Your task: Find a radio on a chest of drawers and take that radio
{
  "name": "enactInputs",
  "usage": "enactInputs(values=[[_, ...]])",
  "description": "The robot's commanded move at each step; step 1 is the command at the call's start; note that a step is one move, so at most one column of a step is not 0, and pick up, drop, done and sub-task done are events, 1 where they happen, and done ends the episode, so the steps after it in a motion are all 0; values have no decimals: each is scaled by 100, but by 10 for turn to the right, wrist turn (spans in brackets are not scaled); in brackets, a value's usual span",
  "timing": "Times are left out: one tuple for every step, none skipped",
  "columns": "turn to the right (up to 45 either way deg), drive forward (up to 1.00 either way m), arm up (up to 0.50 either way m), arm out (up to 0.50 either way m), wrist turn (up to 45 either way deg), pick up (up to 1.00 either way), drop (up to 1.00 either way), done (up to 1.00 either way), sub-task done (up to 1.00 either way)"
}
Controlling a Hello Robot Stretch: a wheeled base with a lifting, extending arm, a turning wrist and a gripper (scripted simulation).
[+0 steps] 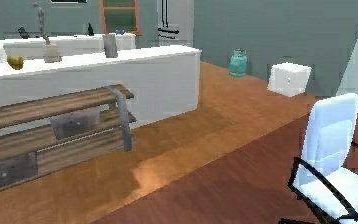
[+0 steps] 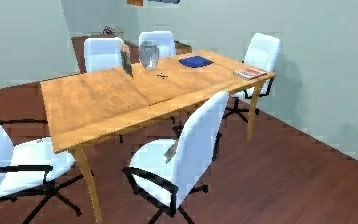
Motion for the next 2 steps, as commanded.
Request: enactInputs(values=[[0,45,0,0,0,0,0,0,0],[90,0,0,0,0,0,0,0,0]])
